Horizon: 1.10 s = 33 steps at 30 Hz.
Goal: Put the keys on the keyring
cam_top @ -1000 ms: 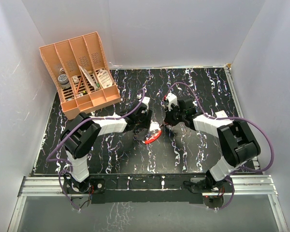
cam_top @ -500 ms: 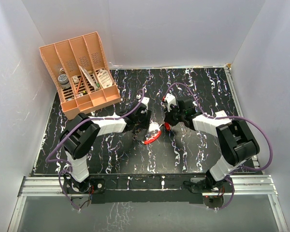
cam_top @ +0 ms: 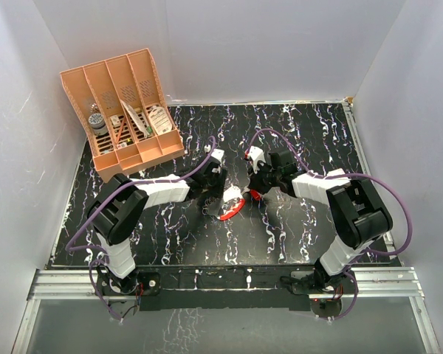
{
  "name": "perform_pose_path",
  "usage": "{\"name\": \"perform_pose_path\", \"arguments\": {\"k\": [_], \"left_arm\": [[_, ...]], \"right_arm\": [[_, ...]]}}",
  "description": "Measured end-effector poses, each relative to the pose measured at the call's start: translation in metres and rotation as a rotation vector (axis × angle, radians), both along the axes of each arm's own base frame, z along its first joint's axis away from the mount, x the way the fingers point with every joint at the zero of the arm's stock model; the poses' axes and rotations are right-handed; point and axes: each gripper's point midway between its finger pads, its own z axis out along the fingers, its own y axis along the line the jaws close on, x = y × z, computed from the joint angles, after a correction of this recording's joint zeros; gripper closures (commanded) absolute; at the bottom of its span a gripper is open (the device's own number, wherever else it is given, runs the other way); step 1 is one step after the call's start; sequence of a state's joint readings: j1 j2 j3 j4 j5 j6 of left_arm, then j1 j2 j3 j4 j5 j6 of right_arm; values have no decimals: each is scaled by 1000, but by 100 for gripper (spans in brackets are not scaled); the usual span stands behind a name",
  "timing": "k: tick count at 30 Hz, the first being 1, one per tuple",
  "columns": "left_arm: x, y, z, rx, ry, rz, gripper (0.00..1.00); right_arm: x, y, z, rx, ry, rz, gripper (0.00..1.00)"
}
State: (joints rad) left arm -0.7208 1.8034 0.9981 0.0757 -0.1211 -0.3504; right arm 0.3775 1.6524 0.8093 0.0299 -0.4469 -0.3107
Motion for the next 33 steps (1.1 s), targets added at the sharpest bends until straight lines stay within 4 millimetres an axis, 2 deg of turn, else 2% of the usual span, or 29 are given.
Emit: {"name": "perform_pose_path", "arguments": {"k": [27, 33], "left_arm": [[-1, 2, 0, 6, 10, -1, 50], [-2, 0, 1, 1, 13, -18, 47]], "right_arm": [[-12, 15, 2, 35, 16, 69, 100], [-12, 16, 2, 35, 17, 62, 100]]}}
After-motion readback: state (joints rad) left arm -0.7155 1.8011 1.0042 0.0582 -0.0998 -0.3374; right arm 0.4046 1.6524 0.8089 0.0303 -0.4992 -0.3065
